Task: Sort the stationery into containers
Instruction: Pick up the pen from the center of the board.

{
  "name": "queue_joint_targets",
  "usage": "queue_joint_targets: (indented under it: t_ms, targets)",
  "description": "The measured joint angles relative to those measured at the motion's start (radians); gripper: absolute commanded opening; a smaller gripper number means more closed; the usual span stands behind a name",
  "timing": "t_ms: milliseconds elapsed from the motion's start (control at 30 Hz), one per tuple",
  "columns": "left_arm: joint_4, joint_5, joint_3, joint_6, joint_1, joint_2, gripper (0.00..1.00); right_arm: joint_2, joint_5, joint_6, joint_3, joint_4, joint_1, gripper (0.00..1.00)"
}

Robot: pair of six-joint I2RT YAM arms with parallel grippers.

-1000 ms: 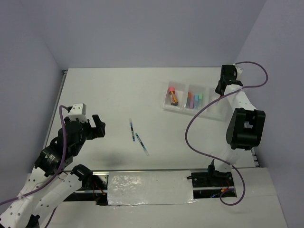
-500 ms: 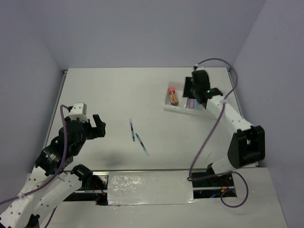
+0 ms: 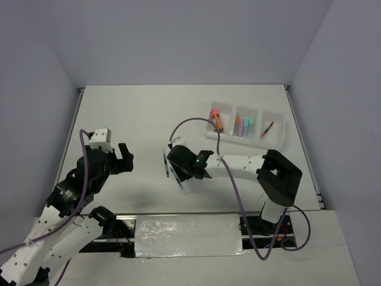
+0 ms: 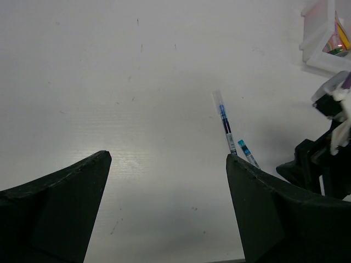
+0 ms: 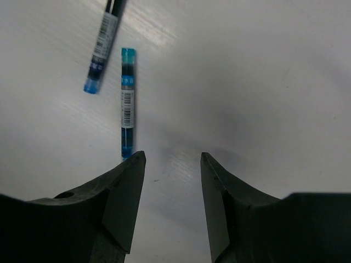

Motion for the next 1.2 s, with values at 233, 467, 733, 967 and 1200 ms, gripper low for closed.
queue_joint_targets:
  t_ms: [233,467,733,967,1200]
  targets:
    - [0.000,0.000,0.000,0.000,0.000,0.002,0.99,0.085,0.008,0.024,0.015,-0.013,0.016,0.52]
    - [0.000,0.000,0.000,0.000,0.000,0.003,0.99,0.087,0.004,0.043,0.027,0.001,0.034,0.52]
    - [0.000,0.000,0.000,0.000,0.000,0.002,0.99,0.100,-0.014,0.045,0.055,0.006,0.062,0.52]
    - [0.000,0.000,0.000,0.000,0.000,0.002,0.99,0.172,-0.038,0.045,0.082,0.021,0.064,0.37]
    - [0.000,-0.001,0.000,0.000,0.000,0.000,0.99,0.226,-0.042,0.056,0.122,0.024,0.064,0.00]
